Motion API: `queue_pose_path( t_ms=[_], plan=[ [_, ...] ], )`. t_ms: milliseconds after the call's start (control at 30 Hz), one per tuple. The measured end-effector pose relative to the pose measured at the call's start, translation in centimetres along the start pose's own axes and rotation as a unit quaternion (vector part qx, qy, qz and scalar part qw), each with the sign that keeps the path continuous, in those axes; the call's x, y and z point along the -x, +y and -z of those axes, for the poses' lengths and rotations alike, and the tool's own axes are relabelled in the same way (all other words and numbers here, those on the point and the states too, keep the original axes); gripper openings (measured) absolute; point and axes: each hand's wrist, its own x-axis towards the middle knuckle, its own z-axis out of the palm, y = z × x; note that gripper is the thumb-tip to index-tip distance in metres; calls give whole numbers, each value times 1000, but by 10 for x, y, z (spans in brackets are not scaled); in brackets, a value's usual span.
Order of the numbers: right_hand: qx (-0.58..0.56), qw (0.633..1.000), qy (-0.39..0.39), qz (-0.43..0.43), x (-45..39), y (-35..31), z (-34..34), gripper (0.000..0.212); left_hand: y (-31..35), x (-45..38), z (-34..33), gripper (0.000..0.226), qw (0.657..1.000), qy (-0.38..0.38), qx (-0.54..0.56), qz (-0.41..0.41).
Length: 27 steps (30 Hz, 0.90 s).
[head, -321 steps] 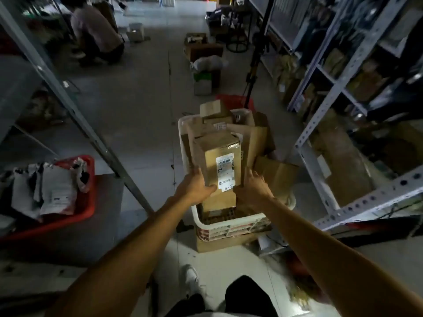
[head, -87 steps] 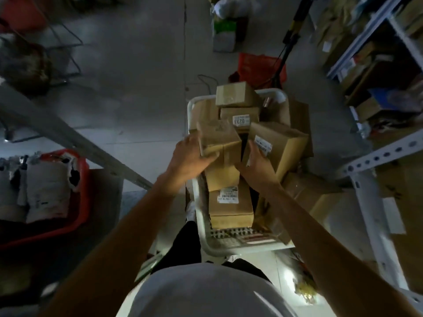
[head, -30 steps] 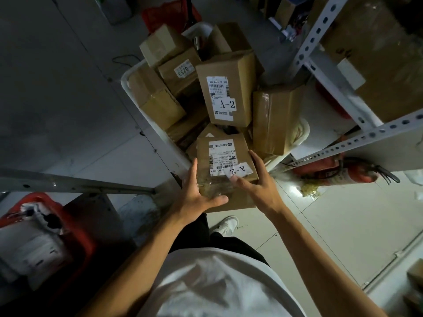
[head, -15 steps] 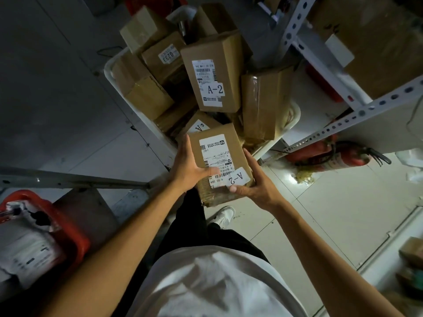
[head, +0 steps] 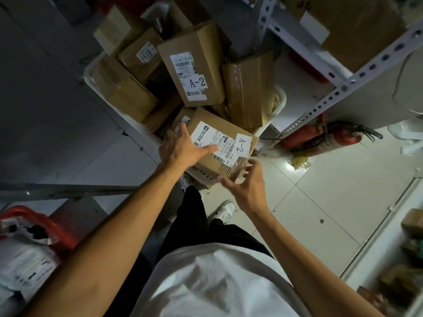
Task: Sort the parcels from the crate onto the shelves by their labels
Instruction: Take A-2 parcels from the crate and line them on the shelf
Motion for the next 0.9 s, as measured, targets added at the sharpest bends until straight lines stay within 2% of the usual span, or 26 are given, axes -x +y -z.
queue_pose_path(
  t_ms=[67,167,233,300,433,567,633,700,833,900],
  plan=[
    [42,998,-7,42,8,5,-8,98,1,-3,1,128,999,-26,-26,-18],
    [63,997,24,44,-3,7,-3,94,0,-17,3,132,993,-56,-19,-99],
    [80,996,16,44,-11,9,5,93,3,-27,6,133,983,-73,-21,-169],
    [79,995,9,51,-17,10,13,92,7,-34,9,132,977,-82,-27,-195],
    [12,1000,15,22,-30,13,31,75,9,-37,12,121,984,-51,-7,-171],
    [-41,998,47,5,-31,22,41,57,3,-28,12,92,989,-25,-26,-141],
    [-122,989,73,-29,-22,21,40,38,-2,-22,8,84,992,-23,-9,-125],
    [-175,978,98,-61,-17,22,36,29,-6,-14,4,83,992,-18,13,-122],
    [-203,967,131,-77,-24,14,28,28,-15,9,-11,83,993,-19,80,-80],
    [-188,974,113,-63,-29,6,23,36,-17,20,-21,76,992,-4,107,-67]
  ],
)
